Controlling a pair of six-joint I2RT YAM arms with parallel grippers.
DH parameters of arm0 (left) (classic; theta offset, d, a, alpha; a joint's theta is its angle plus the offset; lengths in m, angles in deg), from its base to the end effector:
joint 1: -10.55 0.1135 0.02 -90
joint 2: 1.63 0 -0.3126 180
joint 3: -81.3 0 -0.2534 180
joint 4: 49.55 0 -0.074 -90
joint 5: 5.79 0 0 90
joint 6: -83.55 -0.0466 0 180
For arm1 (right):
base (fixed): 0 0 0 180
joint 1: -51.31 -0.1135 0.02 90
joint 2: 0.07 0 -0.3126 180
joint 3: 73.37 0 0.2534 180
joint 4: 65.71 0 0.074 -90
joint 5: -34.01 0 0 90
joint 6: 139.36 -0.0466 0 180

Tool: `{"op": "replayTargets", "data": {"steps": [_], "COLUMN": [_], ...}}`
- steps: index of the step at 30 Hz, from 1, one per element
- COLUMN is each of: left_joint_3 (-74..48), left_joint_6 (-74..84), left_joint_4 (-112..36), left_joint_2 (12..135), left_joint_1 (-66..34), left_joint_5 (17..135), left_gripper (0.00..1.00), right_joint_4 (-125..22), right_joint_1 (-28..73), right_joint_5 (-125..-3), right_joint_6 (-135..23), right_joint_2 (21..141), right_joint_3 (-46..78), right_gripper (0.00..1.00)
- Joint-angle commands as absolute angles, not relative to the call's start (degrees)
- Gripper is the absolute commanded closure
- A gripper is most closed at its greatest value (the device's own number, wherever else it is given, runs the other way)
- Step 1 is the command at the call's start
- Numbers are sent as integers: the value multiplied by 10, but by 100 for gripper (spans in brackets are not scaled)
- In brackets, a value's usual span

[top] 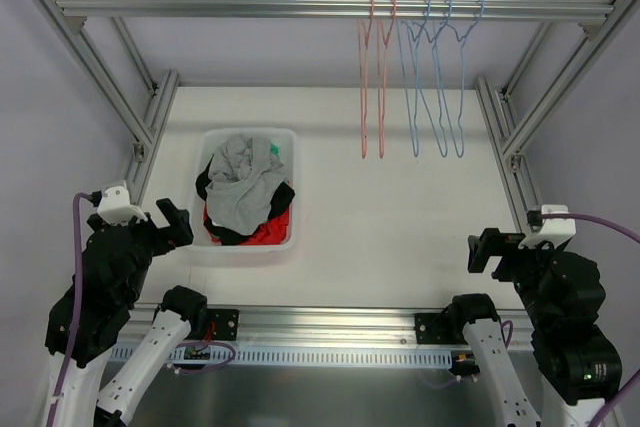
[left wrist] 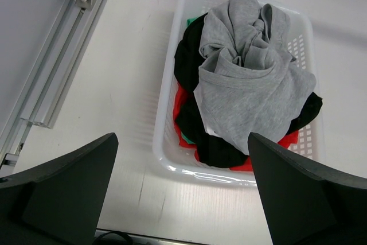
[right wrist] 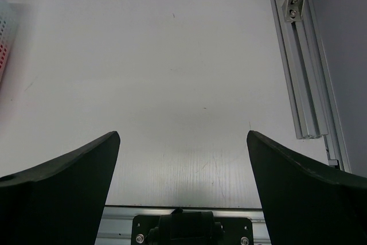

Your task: Remove the tank top from the hanger

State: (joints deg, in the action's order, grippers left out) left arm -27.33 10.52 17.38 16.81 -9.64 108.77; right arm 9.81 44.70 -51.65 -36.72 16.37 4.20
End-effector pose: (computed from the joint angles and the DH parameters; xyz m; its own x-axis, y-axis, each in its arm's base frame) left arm -0.0035 0.0219 0.3864 -0.1983 -0.2099 -0.9574 -0.1281 0.9740 -0.1870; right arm -0.0401 -0.0082 0.3939 -0.2317 -0.2465 -0.9410 -0.0950 0.9685 -0.2303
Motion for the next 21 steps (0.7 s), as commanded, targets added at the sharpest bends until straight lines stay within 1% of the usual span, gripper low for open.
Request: {"op": "replayTargets", "data": {"steps": [1,8,21], "left_joint_3": [-284,-301,-319], "left_joint_6": [102,111,113], "left_joint_4": [164,157,136], "left_joint_2": [162,163,167], "left_joint_1": [-96,-96,-96], "left_joint_5": [1088,1081,1077], "left_gripper": [1,1,1], "right_joint_4": [65,62,41], "right_joint_1": [441,440,439], "right_joint_5": [-503,-505,-504], "right_joint_6": [-368,-368,-379], "right_joint_2": [167,186,193], "right_joint_3": [43,56,43], "right_gripper": [1,0,1]}}
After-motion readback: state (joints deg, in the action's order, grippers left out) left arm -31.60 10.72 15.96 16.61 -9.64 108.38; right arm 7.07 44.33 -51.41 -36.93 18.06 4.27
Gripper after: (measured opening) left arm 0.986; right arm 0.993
